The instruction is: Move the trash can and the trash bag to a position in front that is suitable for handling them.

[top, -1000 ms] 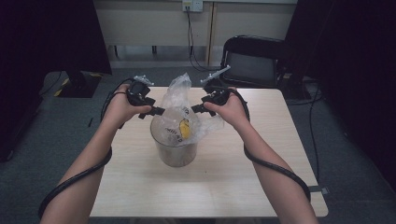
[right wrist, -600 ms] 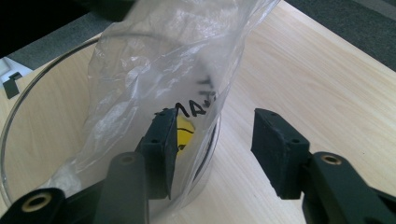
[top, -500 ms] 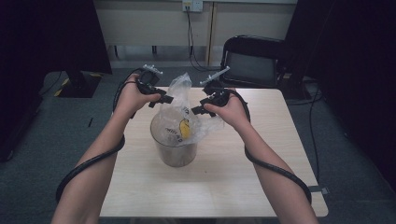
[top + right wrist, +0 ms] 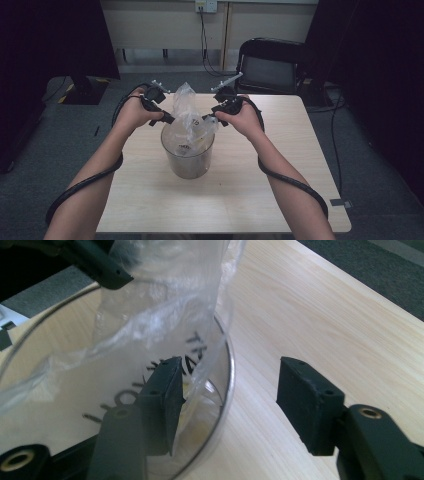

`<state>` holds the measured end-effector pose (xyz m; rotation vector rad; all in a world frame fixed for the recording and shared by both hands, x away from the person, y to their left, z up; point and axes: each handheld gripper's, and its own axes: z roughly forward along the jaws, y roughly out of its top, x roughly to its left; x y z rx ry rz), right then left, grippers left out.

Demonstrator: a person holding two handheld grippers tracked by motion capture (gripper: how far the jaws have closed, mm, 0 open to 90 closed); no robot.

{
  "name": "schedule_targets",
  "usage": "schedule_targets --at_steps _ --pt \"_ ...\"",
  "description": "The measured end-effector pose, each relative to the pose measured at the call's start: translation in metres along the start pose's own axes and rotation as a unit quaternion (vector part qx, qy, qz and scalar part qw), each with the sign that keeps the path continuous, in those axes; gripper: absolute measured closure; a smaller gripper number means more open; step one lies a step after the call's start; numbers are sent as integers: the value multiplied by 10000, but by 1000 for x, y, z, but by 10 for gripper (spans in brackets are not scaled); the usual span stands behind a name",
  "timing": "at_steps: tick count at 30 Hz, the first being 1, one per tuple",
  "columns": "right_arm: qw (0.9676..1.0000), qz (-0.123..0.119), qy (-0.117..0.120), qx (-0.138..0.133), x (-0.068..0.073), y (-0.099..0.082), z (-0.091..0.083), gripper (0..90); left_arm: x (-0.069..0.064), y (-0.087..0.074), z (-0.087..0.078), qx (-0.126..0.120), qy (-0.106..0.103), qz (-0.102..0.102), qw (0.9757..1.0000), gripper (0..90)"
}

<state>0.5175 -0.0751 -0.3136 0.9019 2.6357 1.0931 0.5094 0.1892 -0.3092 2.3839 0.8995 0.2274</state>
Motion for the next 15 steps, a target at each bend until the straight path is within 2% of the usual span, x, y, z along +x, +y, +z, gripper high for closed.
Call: schedule_targets --at_steps 2,6,9,12,15 --pt "10000 -10 -1 -24 3 3 0 442 -2 0 -6 -228 16 4 9997 553" --pt "10000 -95 -9 19 5 6 1 463 -10 3 -18 -409 -72 -191 9990 494" --pt "9999 -119 72 54 6 7 2 514 -20 11 -20 -457 -127 -6 9989 482" --pt "9998 -167 76 69 8 6 4 563 -31 20 -15 -582 -235 35 9980 447" --pt "9997 -180 109 112 8 4 5 604 -36 29 -6 -514 -213 17 9984 411"
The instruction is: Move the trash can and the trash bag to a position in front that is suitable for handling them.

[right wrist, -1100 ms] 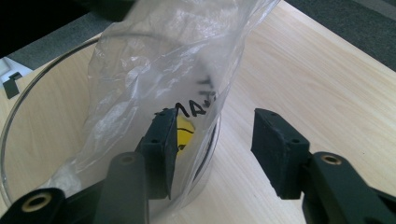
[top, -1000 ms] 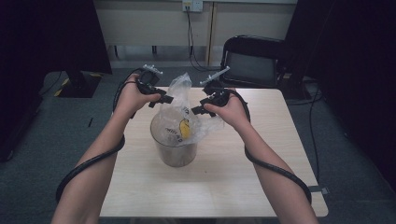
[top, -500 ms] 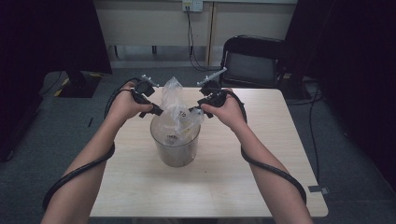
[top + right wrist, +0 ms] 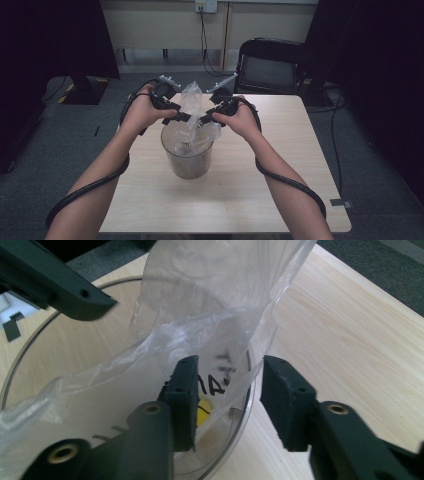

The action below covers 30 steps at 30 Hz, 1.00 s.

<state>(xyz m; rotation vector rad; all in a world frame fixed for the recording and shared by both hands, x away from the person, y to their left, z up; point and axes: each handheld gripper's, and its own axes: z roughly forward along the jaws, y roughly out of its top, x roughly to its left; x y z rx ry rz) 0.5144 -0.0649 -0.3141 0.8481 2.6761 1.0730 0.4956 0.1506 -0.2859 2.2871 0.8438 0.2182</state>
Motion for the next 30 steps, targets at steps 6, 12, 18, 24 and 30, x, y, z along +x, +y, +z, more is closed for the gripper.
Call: schedule_targets --at_steps 6,12,18,24,30 --pt "9999 -68 83 16 1 -2 2 675 -7 10 26 111 34 81 9999 404" --pt "9998 -157 123 92 0 -4 0 736 -6 14 43 228 56 46 9997 545" --pt "9998 -144 103 80 -2 -4 -8 826 -5 13 49 499 90 -63 9987 816" --pt "10000 -27 1 34 -7 -5 -11 698 -8 12 36 542 -46 81 9985 856" --pt "9995 129 -112 -254 -8 2 -3 615 -11 11 27 490 -150 266 9983 847"
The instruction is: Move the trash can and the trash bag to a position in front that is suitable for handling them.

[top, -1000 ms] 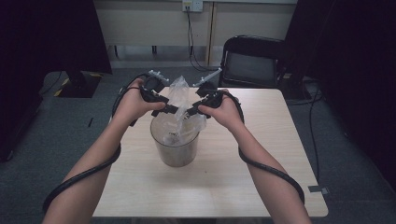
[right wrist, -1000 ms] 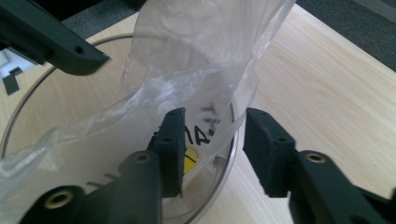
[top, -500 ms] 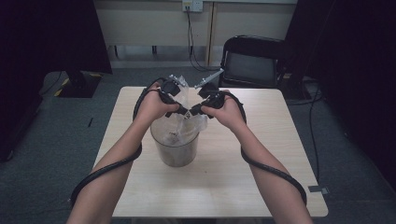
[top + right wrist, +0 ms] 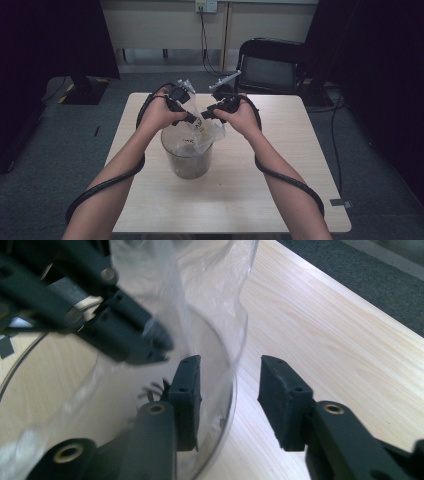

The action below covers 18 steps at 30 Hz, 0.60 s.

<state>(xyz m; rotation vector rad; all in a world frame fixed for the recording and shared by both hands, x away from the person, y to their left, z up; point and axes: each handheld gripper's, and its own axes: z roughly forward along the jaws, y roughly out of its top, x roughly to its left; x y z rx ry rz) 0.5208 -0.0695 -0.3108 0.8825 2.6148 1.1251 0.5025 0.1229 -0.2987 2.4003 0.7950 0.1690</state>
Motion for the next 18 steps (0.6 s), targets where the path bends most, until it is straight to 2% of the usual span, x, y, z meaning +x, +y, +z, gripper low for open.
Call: schedule_targets --at_steps 2,5,9,12,15,18 --pt "10000 -32 24 71 1 3 5 750 -1 -1 -3 -8 -24 26 10000 846" --pt "9998 -91 -8 162 2 5 12 861 0 -3 -9 -59 -19 -67 10000 844" --pt "9996 19 -9 276 -3 1 15 892 9 -14 -21 -99 94 -296 9995 846" --pt "9994 56 -57 330 -6 -2 13 894 19 -26 -30 -234 128 -620 9977 830" --pt "9994 106 -67 319 -9 -4 11 894 29 -38 -35 -240 248 -840 9959 886" --pt "9995 112 -59 292 -9 -4 9 894 34 -45 -36 -499 131 -1044 9932 871"
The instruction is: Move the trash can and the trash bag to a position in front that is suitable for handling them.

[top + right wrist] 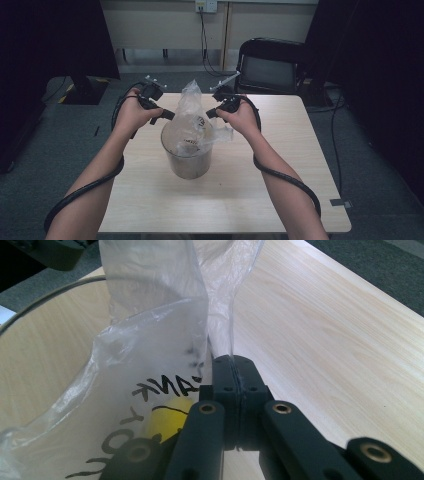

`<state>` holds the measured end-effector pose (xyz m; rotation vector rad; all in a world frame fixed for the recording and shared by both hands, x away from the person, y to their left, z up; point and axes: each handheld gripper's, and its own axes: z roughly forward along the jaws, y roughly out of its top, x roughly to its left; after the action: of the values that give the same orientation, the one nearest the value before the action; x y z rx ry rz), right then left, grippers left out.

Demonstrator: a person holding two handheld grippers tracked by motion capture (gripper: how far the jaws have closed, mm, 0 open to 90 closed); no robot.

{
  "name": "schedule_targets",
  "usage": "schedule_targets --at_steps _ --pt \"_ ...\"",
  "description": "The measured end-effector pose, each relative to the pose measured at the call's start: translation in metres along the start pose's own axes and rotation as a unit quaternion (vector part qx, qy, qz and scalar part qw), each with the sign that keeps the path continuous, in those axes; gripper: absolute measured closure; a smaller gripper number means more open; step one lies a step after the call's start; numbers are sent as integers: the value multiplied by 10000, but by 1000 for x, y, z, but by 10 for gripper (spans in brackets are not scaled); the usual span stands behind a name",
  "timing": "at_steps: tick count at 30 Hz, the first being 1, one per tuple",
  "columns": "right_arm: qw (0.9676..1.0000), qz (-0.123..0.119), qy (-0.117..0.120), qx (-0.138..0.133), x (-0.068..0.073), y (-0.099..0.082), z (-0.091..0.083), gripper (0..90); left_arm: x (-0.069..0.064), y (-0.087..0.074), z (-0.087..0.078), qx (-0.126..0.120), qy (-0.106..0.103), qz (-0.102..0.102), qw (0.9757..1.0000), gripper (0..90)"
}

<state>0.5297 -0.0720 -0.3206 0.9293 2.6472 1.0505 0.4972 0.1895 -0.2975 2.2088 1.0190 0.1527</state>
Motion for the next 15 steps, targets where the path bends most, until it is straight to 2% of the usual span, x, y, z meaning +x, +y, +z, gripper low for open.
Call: schedule_targets --at_steps 2,4,5,7,9,12,14,15 --pt "10000 -10 27 -8 1 1 -1 894 -2 2 0 -185 -44 36 9998 682" --pt "10000 -60 51 -11 3 3 -2 894 -8 7 0 -190 -44 138 9997 643" --pt "10000 -64 63 -5 5 4 -3 897 -11 10 0 -198 -35 205 9996 572" --pt "9999 -105 98 23 7 5 -3 900 -19 16 3 -191 -131 134 9996 546" --pt "9999 -135 100 38 10 6 -3 900 -24 20 7 -162 -210 241 9994 517" --pt "9998 -133 162 54 13 6 -2 900 -33 24 18 -115 -280 271 9992 477" --pt "9997 -134 194 46 15 7 -2 900 -36 25 26 -79 -276 215 9994 469" --pt "9997 -131 213 42 15 7 -2 900 -37 26 29 -54 -236 260 9994 488"
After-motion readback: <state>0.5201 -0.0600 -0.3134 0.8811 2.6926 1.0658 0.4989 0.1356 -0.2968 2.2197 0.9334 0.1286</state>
